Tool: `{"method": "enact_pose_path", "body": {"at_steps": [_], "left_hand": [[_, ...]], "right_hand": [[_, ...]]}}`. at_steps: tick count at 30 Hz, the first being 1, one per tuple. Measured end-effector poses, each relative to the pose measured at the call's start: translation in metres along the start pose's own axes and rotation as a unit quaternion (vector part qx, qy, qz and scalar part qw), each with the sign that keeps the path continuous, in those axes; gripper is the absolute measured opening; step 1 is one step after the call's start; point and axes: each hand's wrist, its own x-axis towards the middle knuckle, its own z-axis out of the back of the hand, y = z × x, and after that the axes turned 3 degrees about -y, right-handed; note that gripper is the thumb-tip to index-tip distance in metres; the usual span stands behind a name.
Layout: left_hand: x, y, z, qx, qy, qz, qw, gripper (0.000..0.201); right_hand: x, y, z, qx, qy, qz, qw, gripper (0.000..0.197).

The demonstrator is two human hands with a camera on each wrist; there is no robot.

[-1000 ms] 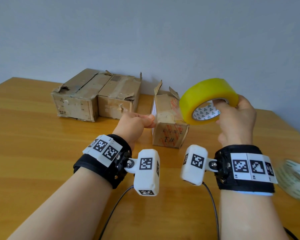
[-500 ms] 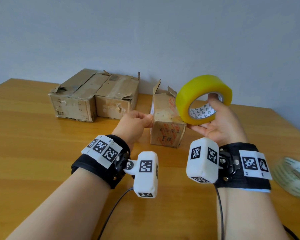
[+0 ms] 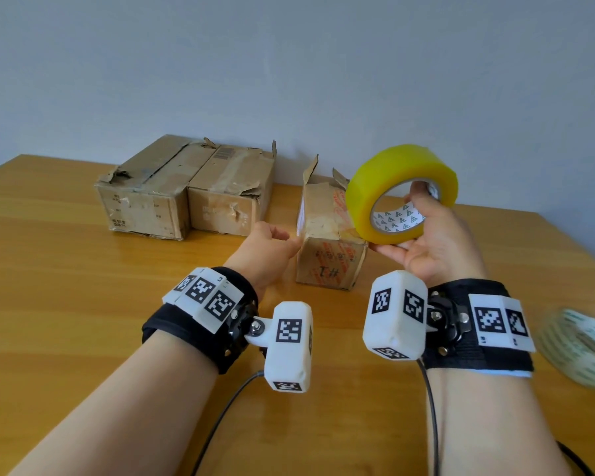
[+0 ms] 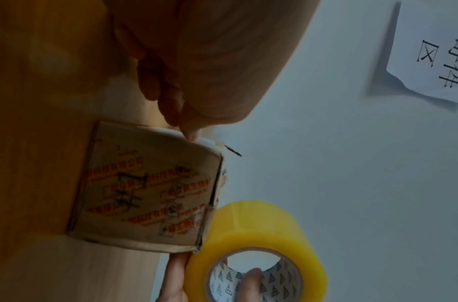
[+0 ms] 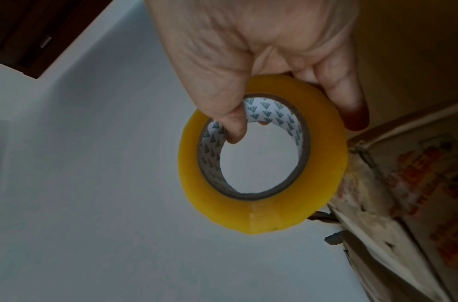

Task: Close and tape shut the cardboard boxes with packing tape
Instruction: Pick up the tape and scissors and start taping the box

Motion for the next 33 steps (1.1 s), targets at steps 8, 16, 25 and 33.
{"method": "enact_pose_path", "body": {"at_steps": [8,16,25,33], "left_hand": [[-0.008,-0.023,0.016,-0.081,0.010,-0.209,0.974,0.036],[-0.005,-0.015,0.002,-0.002,0.024,-0.221,0.975,0.054],[0.001,-0.006,-0.001,0.101,-0.023,-0.292,0.951,0.046],[0.006,-0.004,0.007,0.130,-0.031,-0.318,0.939,0.042]], "right_hand": [[0.000,-0.003,-0.004,0.001,0.009,0.010,1.000,0.048],[-0.004,-0.007,-0.017,-0.027,0.037,0.032,0.998,0.031],[-0.001,-0.010,-0.014,-0.010,0.032,0.001,0.999,0.018],[0.000,-0.008,-0.010,-0.001,0.025,0.012,1.000,0.012]]}}
